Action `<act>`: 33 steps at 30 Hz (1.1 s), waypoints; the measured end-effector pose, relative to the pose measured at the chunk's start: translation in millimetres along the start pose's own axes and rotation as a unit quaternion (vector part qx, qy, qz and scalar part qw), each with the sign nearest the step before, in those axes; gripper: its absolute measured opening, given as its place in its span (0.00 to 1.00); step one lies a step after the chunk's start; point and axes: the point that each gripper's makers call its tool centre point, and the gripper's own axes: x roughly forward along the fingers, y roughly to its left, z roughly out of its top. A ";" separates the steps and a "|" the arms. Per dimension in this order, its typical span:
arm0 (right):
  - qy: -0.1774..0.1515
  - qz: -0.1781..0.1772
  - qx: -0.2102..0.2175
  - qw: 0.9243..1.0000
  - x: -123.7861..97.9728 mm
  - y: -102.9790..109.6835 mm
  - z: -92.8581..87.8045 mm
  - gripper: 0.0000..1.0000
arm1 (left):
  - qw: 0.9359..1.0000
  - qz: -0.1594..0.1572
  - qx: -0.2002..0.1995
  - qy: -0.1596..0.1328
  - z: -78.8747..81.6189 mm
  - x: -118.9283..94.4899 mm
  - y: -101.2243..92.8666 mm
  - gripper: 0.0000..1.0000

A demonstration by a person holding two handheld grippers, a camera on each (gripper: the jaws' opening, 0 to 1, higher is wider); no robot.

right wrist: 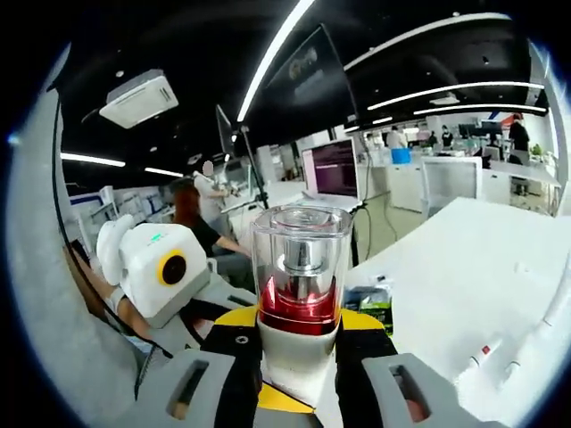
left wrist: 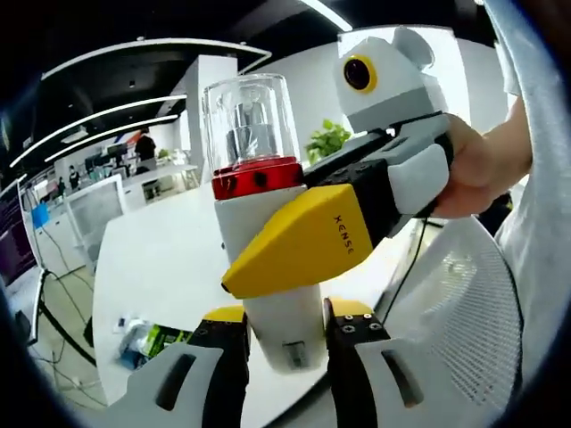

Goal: Arrange the skincare products in the storage area until every visible bottle or jar stands upright without overlapping.

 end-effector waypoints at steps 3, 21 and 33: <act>-0.012 -0.013 0.003 1.000 -7.8 -10.4 4.7 0.25 | 1.000 -0.002 -0.010 -0.003 0.5 0.1 1.5 0.29; -0.045 -0.135 0.053 0.988 -87.5 -90.1 -1.2 0.25 | 0.999 -0.007 -0.041 -0.008 3.0 -1.0 7.7 0.30; -0.052 -0.173 0.055 0.982 -105.7 -111.7 4.5 0.25 | 0.999 -0.004 -0.037 -0.010 3.7 -1.6 7.8 0.29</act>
